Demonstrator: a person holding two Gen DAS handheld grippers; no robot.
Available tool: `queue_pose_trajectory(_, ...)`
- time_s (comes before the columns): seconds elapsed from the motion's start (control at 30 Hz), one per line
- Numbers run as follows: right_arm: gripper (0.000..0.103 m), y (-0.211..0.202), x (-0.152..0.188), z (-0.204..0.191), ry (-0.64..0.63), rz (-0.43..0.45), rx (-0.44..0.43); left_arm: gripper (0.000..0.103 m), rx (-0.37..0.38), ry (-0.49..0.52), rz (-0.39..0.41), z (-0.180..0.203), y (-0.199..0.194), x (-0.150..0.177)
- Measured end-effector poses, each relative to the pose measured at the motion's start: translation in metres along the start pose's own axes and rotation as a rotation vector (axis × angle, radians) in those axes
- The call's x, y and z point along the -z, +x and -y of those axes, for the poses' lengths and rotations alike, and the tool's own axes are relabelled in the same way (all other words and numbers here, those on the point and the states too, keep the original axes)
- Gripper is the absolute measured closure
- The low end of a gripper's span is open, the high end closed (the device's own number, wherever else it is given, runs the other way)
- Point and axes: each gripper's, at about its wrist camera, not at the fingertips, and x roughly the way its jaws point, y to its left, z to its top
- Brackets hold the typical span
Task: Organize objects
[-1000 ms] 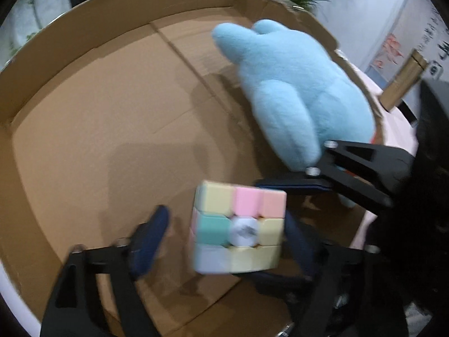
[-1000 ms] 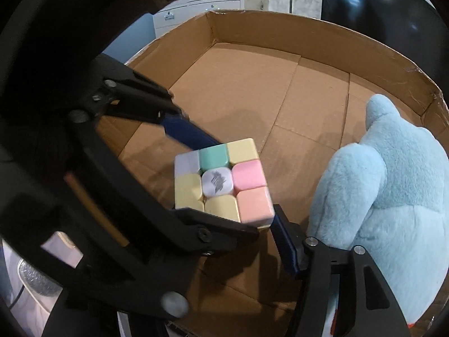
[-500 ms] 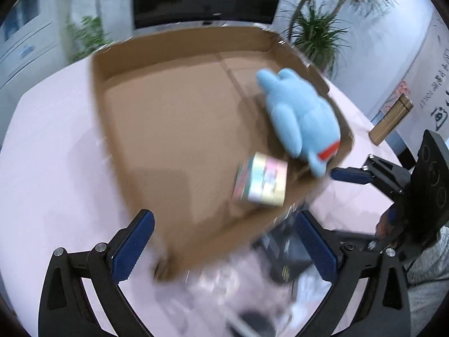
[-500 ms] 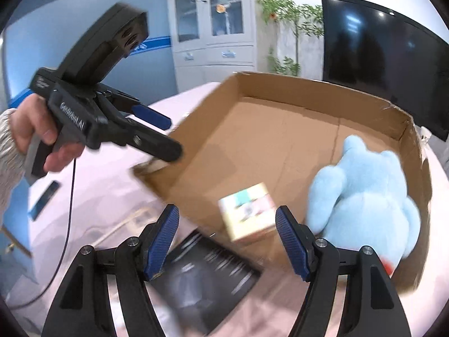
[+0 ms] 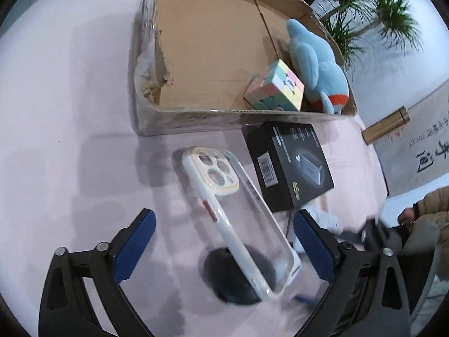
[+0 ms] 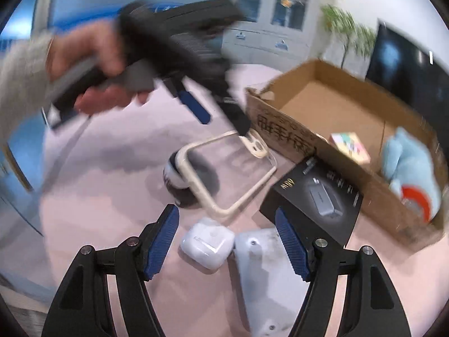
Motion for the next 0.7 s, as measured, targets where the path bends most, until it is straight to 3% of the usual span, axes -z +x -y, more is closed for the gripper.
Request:
queue_pose_trajectory(0.13, 0.033, 0.013, -0.004, -0.030, -0.146, -0.016, 0.087, 0.018, 0.027, -0.022, -0.009, -0.003, 0.011, -0.004)
queue_pose_trajectory(0.23, 0.045, 0.027, -0.005, -0.036, -0.198, -0.046, 0.129, 0.028, 0.032, -0.024, -0.016, -0.003, 0.018, -0.005)
queue_pose_trajectory(0.3, 0.054, 0.032, -0.006, -0.034, -0.209, -0.059, 0.141, 0.033, 0.037, -0.023, -0.019, -0.003, 0.020, -0.005)
queue_pose_trajectory(0.37, 0.056, 0.036, -0.005, -0.033, -0.219, -0.070, 0.146, 0.041, 0.043, -0.024, -0.025, -0.004, 0.023, -0.005)
queue_pose_trajectory(0.57, 0.082, 0.045, -0.004, -0.033, -0.227, -0.095, 0.170, 0.075, 0.072, -0.032, -0.033, -0.003, 0.034, -0.005)
queue_pose_trajectory(0.63, 0.084, 0.047, -0.004, -0.033, -0.224, -0.097, 0.182, 0.086, 0.096, -0.033, -0.020, -0.001, 0.032, -0.004)
queue_pose_trajectory(0.7, 0.085, 0.047, -0.003, -0.033, -0.215, -0.098, 0.196, 0.087, 0.096, -0.031, -0.009, 0.003, 0.030, -0.003)
